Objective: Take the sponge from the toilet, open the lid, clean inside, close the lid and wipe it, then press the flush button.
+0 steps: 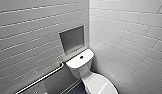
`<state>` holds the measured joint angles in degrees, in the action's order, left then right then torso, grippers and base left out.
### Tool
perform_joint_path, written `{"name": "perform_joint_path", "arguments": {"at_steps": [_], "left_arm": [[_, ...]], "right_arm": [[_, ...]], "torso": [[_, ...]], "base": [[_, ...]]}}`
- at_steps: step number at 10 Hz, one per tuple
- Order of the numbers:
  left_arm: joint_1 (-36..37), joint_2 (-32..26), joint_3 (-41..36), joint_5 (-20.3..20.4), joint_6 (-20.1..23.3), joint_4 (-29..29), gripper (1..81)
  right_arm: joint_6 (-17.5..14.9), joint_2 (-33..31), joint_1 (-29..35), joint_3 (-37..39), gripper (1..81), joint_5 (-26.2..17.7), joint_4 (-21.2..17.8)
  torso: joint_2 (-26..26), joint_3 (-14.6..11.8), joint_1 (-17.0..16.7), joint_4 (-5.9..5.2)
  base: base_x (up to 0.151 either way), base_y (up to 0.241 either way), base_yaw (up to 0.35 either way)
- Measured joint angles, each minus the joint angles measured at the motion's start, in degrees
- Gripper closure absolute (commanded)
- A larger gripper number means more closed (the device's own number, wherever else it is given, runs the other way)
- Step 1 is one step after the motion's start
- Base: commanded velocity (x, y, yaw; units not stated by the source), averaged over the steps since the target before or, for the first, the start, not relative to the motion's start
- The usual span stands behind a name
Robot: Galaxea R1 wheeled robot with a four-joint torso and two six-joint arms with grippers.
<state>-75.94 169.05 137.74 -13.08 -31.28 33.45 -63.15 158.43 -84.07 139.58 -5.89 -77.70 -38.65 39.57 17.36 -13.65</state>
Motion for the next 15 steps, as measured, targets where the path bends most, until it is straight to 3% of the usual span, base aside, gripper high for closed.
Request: {"name": "perform_joint_path", "arguments": {"at_steps": [1, 3, 8, 10, 15], "left_arm": [[-0.02, -0.02, 0.11, -0.09, -0.02, 0.0, 1.0], [-0.05, -0.05, 0.11, -0.06, 0.0, 0.0, 1.0], [-0.94, 0.0, 1.34, -0.06, 0.0, 0.0, 1.0], [-1.46, -0.02, 1.43, -0.22, -0.02, 0.0, 1.0], [-1.57, -0.02, 1.45, -0.3, 0.0, 0.0, 1.0]], "right_arm": [[0.0, 0.11, -0.27, 0.11, 81.1, -0.34, 0.02], [0.0, 0.78, -0.02, 0.69, 81.1, -0.56, 0.37], [-0.02, 1.99, -0.44, 2.45, 81.1, -0.61, 0.69], [-0.02, 2.54, -1.01, 2.49, 81.1, -1.02, 0.87], [-0.02, 3.17, -0.74, 3.74, 81.1, -0.98, 1.08]], "torso": [[1.58, -0.3, -1.0, 0.7], [4.53, -2.47, -2.88, 0.94], [14.4, -12.61, -9.42, 0.96], [15.78, -15.37, -10.45, 0.96], [21.84, -16.33, -14.36, 0.96]], "base": [[0.0, 0.0, 0.0], [0.0, 0.0, 0.0], [0.0, 0.0, 0.0], [0.0, 0.0, 0.0], [0.0, 0.0, 0.0]]}}
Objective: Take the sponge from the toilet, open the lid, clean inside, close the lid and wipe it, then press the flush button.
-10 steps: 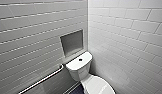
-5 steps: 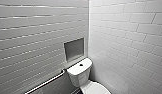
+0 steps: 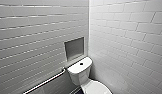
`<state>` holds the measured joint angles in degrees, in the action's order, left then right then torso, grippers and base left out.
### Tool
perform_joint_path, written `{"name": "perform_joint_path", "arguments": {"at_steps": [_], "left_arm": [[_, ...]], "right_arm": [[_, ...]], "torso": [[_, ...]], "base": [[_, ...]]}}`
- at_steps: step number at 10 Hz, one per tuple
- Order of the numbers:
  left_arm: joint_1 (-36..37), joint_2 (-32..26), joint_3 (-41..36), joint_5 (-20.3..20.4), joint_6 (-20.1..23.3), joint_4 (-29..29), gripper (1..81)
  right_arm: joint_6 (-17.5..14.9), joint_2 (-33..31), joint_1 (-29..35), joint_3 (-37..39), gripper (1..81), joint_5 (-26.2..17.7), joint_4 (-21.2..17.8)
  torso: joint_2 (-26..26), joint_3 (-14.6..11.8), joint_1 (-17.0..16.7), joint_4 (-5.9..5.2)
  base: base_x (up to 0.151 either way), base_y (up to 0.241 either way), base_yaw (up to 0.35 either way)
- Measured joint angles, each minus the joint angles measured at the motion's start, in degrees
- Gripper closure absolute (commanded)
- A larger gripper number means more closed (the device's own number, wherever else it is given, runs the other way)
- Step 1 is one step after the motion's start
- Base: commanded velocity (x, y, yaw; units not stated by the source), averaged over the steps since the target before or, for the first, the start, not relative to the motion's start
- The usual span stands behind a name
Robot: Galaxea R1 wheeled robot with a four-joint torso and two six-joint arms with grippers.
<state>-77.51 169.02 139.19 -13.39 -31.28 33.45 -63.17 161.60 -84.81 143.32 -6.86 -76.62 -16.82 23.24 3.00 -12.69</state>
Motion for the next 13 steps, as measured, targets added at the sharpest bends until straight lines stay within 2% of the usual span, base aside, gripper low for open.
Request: {"name": "perform_joint_path", "arguments": {"at_steps": [2, 4, 5, 7, 10, 13], "left_arm": [[-0.3, 0.3, 1.22, -0.15, -0.02, -0.02, 1.0], [0.11, 0.99, 2.82, -0.01, 0.0, 0.0, 1.0], [0.04, 1.43, 2.99, 0.05, 0.0, 0.0, 1.0], [-1.01, 1.6, 3.01, -0.37, 0.17, 0.0, 1.0], [0.56, 1.62, 3.51, 0.0, 0.2, -0.05, 1.0], [-1.4, 3.04, 9.09, -0.04, 0.15, -0.22, 1.0]], "right_arm": [[-0.02, 1.35, -0.41, 1.74, 81.1, -0.07, 0.6], [-0.02, 1.58, 0.09, 2.35, 81.1, -0.13, 1.1], [-0.02, 1.55, 0.33, 2.62, 81.1, 0.0, 1.12], [-0.02, 1.8, -0.69, 2.6, 81.1, -0.13, 1.37], [-0.05, 3.54, 0.48, 5.6, 81.1, 0.22, 2.63], [0.11, 6.57, -1.21, 11.84, 81.1, -0.24, 3.57]], "torso": [[1.31, -1.24, -0.59, 0.0], [2.17, -4.46, -1.13, 0.0], [3.17, -4.94, -1.62, 0.0], [6.41, -5.51, -2.12, 0.0], [7.32, -5.7, -2.07, 0.0], [7.32, -5.7, -2.1, 0.0]], "base": [[0.0, 0.0, 0.0], [0.0, 0.0, 0.0], [0.0, 0.0, 0.0], [0.0, 0.0, 0.0], [0.0, 0.0, 0.0], [0.0, 0.0, 0.0]]}}
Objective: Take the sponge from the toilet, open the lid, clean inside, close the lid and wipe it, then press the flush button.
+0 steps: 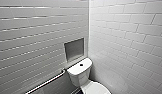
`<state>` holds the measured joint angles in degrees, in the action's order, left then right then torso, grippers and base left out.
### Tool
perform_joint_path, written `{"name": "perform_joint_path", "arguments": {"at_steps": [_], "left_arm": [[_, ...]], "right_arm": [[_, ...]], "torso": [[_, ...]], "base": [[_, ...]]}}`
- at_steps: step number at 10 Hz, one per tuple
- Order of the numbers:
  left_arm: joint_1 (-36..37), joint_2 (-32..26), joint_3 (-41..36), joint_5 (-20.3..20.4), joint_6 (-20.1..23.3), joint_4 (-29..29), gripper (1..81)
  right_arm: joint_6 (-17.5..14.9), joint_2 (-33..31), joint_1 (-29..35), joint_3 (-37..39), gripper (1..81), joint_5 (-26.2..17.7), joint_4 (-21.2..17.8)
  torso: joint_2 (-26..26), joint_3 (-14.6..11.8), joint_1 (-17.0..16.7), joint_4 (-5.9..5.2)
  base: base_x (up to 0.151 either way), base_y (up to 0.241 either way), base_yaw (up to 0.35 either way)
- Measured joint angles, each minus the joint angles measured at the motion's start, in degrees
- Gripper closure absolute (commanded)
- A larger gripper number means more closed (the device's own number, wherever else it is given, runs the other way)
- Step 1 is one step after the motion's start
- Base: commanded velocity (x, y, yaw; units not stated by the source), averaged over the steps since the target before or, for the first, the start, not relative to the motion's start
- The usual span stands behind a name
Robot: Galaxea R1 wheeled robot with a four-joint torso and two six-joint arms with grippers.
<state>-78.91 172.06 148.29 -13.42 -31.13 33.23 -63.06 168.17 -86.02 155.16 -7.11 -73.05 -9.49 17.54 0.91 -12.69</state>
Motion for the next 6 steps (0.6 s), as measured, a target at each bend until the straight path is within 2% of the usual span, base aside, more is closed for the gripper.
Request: {"name": "perform_joint_path", "arguments": {"at_steps": [2, 4, 5, 6], "left_arm": [[0.94, 2.28, 3.69, 0.39, -0.15, 0.0, 1.0], [1.33, 3.74, 3.89, 1.49, -0.17, 0.01, 1.0], [1.18, 3.85, 3.84, 1.5, -0.15, 0.01, 1.0], [1.18, 3.61, 3.89, 1.49, -0.15, 0.01, 1.0]], "right_arm": [[0.2, 0.99, -1.8, 0.33, 81.1, -0.2, 0.22], [2.32, 1.46, -1.91, 1.67, 81.1, -2.07, 4.22], [6.42, 1.43, -1.08, 2.54, 81.1, -2.56, 9.11], [12.13, 1.46, -0.67, 3.02, 81.1, -3.0, 14.75]], "torso": [[0.0, 0.0, 0.0, 0.0], [0.0, 0.0, -0.02, 0.02], [0.0, 0.0, -0.02, 0.02], [0.0, 0.0, -0.02, 0.02]], "base": [[0.0, 0.0, 0.0], [0.0, 0.0, 0.0], [0.0, 0.0, 0.0], [0.0, 0.0, 0.0]]}}
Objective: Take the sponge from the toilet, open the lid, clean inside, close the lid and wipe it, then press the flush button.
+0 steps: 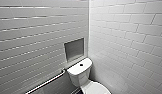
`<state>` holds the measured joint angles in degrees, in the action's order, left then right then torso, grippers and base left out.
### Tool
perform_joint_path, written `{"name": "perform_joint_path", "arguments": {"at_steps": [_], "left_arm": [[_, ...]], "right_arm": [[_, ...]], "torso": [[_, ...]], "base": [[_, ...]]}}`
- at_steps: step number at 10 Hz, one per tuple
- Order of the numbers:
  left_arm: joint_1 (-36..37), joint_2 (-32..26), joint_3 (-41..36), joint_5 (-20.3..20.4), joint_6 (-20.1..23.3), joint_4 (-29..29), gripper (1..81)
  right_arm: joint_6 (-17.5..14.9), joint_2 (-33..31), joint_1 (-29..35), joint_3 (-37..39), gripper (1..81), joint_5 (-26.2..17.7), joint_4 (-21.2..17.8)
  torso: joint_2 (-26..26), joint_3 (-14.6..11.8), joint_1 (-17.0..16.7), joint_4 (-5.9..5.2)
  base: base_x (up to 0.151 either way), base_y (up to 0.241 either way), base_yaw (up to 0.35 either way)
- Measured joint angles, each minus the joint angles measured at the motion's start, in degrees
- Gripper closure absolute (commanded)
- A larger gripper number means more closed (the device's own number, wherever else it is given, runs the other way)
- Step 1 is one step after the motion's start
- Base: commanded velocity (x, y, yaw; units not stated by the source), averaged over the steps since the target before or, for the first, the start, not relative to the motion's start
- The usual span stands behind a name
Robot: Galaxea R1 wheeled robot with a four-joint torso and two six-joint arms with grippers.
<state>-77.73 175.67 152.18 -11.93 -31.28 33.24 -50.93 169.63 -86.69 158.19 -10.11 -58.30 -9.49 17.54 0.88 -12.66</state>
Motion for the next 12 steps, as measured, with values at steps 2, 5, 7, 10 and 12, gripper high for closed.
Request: {"name": "perform_joint_path", "arguments": {"at_steps": [2, 5, 7, 10, 12], "left_arm": [[0.0, -0.66, 0.06, -0.05, 0.0, 0.0, 1.0], [0.02, -0.39, 0.15, -0.05, -0.02, 0.02, 1.0], [0.02, -0.28, 0.13, -0.02, -0.02, 0.0, 1.0], [0.02, -0.28, 0.15, -0.02, -0.02, 0.02, 1.0], [0.02, -0.28, 0.13, -0.02, -0.02, 0.0, 1.0]], "right_arm": [[15.47, 1.01, -0.57, 0.37, 81.1, 0.2, 15.82], [41.66, 2.94, -1.27, 1.6, 81.1, 5.64, 43.72], [48.37, 4.0, -1.07, 2.23, 81.1, 9.31, 52.76], [48.73, 5.78, -0.96, 2.1, 81.1, 10.13, 53.5], [48.73, 5.4, -0.96, 1.88, 81.1, 10.15, 53.5]], "torso": [[0.0, 0.0, 0.0, 0.0], [0.0, 0.0, 0.0, 0.0], [0.0, 0.0, 0.0, 0.0], [0.0, 0.0, 0.0, 0.0], [0.0, 0.0, 0.0, 0.0]], "base": [[0.0, 0.0, 0.0], [0.0, 0.0, 0.0], [0.0, 0.0, 0.0], [0.0, 0.0, 0.0], [0.0, 0.0, 0.0]]}}
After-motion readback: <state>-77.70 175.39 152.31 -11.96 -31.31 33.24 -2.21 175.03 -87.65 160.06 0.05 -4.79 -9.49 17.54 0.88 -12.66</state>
